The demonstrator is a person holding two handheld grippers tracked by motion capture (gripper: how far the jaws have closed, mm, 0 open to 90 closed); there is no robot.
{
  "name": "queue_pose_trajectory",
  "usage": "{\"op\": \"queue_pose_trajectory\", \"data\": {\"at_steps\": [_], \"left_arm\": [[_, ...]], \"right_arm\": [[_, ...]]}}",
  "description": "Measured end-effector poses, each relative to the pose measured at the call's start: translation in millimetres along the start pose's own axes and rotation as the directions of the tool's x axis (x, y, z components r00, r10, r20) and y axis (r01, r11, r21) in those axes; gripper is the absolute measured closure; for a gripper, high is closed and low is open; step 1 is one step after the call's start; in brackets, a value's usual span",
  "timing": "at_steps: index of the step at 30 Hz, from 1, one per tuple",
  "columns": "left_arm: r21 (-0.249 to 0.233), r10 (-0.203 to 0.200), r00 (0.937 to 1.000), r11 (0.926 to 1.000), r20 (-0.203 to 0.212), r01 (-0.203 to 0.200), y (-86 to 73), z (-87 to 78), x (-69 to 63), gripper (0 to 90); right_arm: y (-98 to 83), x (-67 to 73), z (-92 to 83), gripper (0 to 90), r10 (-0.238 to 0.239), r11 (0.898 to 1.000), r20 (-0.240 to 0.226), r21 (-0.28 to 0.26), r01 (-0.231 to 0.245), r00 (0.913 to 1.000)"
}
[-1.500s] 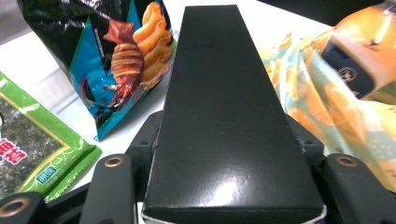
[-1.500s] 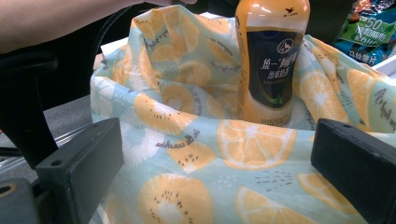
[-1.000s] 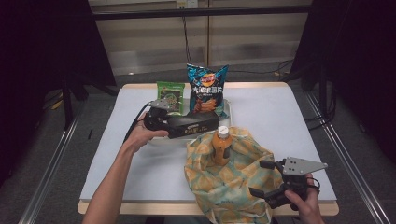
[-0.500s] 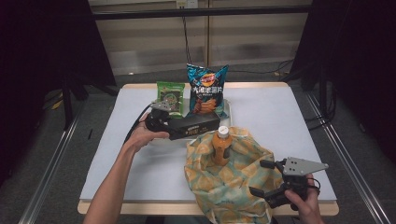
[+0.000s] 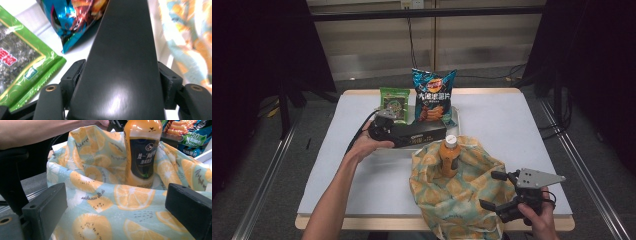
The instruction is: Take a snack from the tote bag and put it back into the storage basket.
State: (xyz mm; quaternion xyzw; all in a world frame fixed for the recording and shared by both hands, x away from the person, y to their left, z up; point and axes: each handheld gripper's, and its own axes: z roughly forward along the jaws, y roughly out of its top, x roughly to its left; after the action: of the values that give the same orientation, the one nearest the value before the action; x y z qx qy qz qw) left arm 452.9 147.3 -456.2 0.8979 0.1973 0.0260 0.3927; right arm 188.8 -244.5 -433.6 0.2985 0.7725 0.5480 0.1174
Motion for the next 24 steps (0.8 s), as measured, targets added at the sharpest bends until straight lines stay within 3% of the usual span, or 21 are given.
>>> {"op": "queue_pose_trajectory", "data": {"at_steps": [2,3,4,6,8,9,11,15,16,19,21,24], "left_arm": [[0.019,-0.01,0.9999,0.9998,-0.004,0.01,-1.0,2.3,-0.4,33.9],[0.044,0.004,0.9995,0.999,-0.03,-0.002,-1.4,3.5,-0.6,33.9],[0.01,-0.015,0.9999,0.9998,0.005,0.015,-2.5,6.1,-0.8,35.0],[0.004,-0.011,0.9999,0.9999,0.005,0.011,-0.4,8.2,-4.4,35.1],[0.012,-0.006,0.9999,0.9999,-0.008,0.007,0.7,7.2,-2.8,29.5],[-0.006,-0.038,0.9992,0.9992,-0.011,0.038,0.3,7.1,-3.3,24.8],[-0.001,-0.053,0.9985,0.9986,-0.016,0.052,0.3,3.5,-1.6,19.8],[-0.033,-0.076,0.9963,0.9966,-0.04,0.075,2.3,-8.7,-4.4,18.1],[-0.082,-0.086,0.9949,0.9933,-0.053,0.081,2.3,-20.7,-7.4,20.2],[-0.109,-0.101,0.9919,0.9898,-0.078,0.092,-0.5,-32.6,-9.9,29.1],[-0.165,-0.139,0.986,0.9785,-0.092,0.123,-9.1,-47.4,-14.6,42.7],[-0.183,-0.139,0.986,0.9758,-0.092,0.12,-15.5,-56.2,-16.7,67.0]], "right_arm": [[-0.1,0.0,0.0,3.6,0.0,1.0,0.002,0.0,0.0,1.0],[0.0,0.0,0.2,3.6,-0.001,1.0,0.0,0.001,0.001,1.0],[0.1,0.3,0.3,3.6,-0.001,1.0,0.002,0.001,0.001,1.0],[-0.1,0.2,0.3,3.6,-0.002,1.0,-0.001,0.003,0.002,1.0],[-0.2,-0.2,0.6,3.6,-0.003,1.0,-0.005,0.002,0.003,1.0],[-0.2,-0.2,0.6,3.6,-0.003,1.0,-0.005,0.002,0.003,1.0],[-0.2,0.2,0.3,3.6,-0.002,1.0,-0.004,0.005,0.002,1.0],[-0.3,-0.2,0.7,3.5,-0.003,1.0,-0.007,0.003,0.003,1.0],[-0.2,-0.2,0.8,3.5,-0.003,1.0,-0.006,0.004,0.003,1.0],[-0.1,-0.2,0.6,3.5,-0.004,1.0,-0.004,0.004,0.004,1.0],[-0.1,0.0,0.8,3.5,-0.002,1.0,-0.001,0.006,0.002,1.0],[0.0,0.1,1.1,3.5,-0.003,1.0,-0.002,0.007,0.003,1.0]]}}
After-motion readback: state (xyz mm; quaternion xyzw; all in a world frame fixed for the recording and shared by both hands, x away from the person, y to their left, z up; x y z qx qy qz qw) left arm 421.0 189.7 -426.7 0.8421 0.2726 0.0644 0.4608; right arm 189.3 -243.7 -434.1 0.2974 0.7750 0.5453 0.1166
